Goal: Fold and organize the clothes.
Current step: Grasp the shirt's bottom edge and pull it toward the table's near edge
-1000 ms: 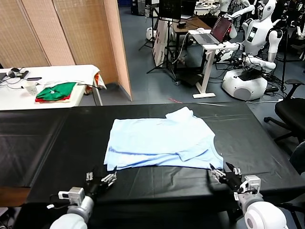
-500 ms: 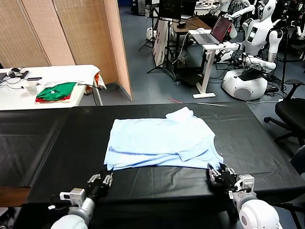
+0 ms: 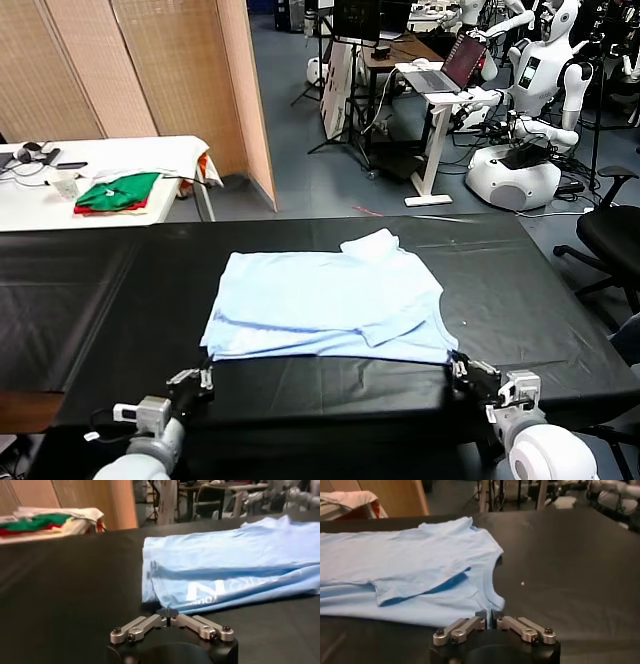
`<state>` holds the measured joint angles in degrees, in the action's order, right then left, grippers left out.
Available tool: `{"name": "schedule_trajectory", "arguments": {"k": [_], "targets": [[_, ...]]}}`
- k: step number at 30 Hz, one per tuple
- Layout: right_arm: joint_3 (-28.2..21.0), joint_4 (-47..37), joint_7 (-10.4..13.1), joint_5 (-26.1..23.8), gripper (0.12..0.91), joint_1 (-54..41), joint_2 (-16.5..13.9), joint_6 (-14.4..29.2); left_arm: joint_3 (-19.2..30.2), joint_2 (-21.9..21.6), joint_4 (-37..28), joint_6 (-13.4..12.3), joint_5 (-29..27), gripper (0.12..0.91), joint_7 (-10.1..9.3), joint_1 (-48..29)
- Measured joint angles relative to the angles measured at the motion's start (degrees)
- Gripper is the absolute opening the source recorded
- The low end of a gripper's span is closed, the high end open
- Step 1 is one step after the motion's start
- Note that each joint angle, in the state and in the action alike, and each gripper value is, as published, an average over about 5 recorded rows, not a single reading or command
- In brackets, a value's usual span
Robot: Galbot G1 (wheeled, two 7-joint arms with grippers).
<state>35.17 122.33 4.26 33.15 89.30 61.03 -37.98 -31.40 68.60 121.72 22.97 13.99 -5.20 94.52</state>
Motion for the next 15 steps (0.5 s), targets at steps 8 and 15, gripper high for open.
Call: {"name": "schedule_trajectory", "arguments": {"k": [8,15], "targets": [[0.24,1.58,0.99,1.61,0.146,1.82,-3.45,-2.44,-1.64,1.21,3.92,-0.41,-2.71,0.145,-0.22,6.01],[-0.31,2.25,1.74,1.74,0.143,2.2,-4.24,-2.84,-2.82,2.47,6.89,-0.42,-4.23,0.145,-1.05,10.75]]}}
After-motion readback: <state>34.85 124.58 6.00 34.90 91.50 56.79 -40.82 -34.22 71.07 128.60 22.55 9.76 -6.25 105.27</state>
